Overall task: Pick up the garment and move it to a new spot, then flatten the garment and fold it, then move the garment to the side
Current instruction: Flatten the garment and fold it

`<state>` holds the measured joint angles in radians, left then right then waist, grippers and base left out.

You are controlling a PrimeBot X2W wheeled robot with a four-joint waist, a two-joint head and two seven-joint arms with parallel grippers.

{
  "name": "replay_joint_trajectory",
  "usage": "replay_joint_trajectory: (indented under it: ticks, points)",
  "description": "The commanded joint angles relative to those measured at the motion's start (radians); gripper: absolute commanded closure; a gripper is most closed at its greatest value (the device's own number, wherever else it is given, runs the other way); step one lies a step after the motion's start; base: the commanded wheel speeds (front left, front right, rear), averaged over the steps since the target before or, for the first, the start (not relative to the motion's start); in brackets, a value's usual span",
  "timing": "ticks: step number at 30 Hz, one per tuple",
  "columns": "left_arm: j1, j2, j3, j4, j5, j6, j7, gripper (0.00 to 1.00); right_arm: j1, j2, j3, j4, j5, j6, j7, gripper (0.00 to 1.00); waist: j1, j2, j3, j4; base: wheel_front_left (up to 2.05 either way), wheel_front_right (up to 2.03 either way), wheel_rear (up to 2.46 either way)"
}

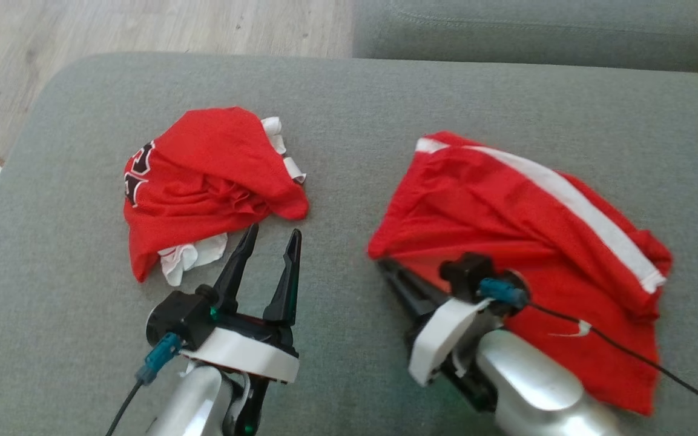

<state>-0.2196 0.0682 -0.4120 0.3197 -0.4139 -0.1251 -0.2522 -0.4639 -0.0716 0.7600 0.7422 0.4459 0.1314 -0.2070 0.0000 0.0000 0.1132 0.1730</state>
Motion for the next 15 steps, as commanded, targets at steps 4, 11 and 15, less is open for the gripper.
replay_joint_trajectory:
  ticks: [4, 11, 15]
  points:
    - [-0.029, 0.004, 0.037, -0.026, -0.004, -0.006, -0.01, 0.0, -0.022, 0.021, 0.105, -0.099, 0.125, -0.001, 0.012, 1.0, 0.0, 0.0, -0.013, -0.015, 0.0, 0.0, 0.0]
    - [-0.027, 0.005, 0.038, -0.028, -0.003, -0.006, -0.01, 0.0, -0.029, -0.048, 0.194, -0.201, 0.377, -0.001, 0.09, 1.0, 0.0, 0.0, -0.013, -0.029, 0.0, 0.0, 0.0]
    - [-0.032, 0.005, 0.033, -0.032, -0.002, -0.006, -0.01, 0.0, -0.072, -0.084, 0.198, -0.145, 0.413, -0.001, 0.108, 1.0, 0.0, 0.0, 0.002, -0.03, 0.0, 0.0, 0.0]
